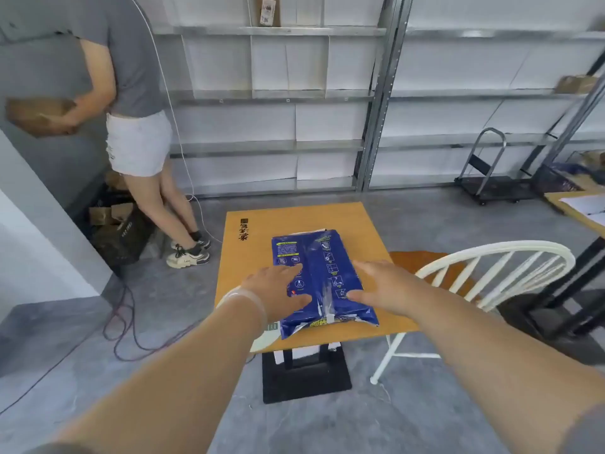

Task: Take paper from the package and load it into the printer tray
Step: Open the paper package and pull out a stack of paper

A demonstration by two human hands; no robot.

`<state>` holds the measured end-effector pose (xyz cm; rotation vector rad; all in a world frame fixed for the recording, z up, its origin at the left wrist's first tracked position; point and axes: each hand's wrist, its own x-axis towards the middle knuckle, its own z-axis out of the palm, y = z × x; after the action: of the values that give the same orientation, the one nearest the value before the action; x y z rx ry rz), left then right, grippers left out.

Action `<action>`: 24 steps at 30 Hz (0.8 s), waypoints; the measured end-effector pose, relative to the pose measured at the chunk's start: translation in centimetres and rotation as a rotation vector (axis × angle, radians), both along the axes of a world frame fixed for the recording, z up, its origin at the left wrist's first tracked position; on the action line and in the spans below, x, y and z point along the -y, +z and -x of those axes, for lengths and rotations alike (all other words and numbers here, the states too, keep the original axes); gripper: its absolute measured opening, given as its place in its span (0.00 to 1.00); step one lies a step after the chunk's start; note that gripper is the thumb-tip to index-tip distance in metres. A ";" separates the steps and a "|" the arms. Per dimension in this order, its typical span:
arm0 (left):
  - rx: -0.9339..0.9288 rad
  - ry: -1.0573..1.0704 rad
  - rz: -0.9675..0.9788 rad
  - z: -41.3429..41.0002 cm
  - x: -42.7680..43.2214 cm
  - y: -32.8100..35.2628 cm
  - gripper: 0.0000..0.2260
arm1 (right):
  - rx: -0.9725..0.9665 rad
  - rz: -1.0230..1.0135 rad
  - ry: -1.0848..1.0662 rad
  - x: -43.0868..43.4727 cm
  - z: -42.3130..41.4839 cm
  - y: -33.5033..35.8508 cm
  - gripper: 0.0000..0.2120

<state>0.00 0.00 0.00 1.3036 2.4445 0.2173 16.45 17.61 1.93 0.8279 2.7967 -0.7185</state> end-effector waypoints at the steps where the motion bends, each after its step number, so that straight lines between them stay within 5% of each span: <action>1: 0.018 0.000 0.014 0.4 -0.5 -0.4 0.32 | 0.009 0.019 -0.011 0.0 0.4 -0.6 0.39; 11: 0.093 0.027 0.149 2.7 -4.9 -7.8 0.33 | 0.067 0.152 -0.081 -3.2 2.6 -7.6 0.35; 24: 0.058 0.070 0.234 3.1 -9.4 -13.9 0.35 | 0.068 0.055 0.084 -8.9 6.1 -14.5 0.30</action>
<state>-3.12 9.38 -13.91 1.0983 2.3843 -0.0133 10.32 26.53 -12.57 0.7065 2.7197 -0.7361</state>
